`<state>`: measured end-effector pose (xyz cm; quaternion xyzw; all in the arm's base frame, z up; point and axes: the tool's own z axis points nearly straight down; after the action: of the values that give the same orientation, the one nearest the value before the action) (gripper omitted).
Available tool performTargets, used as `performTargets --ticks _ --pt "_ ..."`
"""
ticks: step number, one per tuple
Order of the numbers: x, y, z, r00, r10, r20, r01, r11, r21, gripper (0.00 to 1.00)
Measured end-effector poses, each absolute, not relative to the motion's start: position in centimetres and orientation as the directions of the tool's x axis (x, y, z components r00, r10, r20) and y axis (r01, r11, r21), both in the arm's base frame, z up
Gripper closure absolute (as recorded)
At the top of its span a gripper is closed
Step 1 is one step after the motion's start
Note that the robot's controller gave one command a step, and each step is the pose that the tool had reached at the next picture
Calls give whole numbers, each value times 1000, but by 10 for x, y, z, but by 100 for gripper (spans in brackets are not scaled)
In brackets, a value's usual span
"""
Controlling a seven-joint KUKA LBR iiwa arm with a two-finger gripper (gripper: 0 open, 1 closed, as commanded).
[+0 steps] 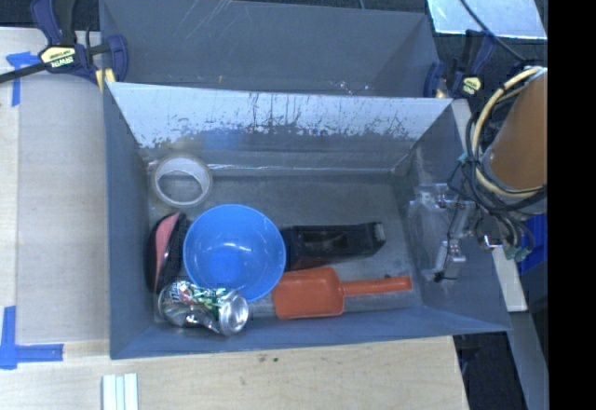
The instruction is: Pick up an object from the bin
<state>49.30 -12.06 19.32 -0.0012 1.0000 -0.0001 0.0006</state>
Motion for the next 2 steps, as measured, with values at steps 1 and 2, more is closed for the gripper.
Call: performTargets --ticks 1,2 --pt "493 -121 193 -1000 -2 -1 -2 1000 0 0" --pt "483 -51 109 -1000 18 3 18 1000 4 0"
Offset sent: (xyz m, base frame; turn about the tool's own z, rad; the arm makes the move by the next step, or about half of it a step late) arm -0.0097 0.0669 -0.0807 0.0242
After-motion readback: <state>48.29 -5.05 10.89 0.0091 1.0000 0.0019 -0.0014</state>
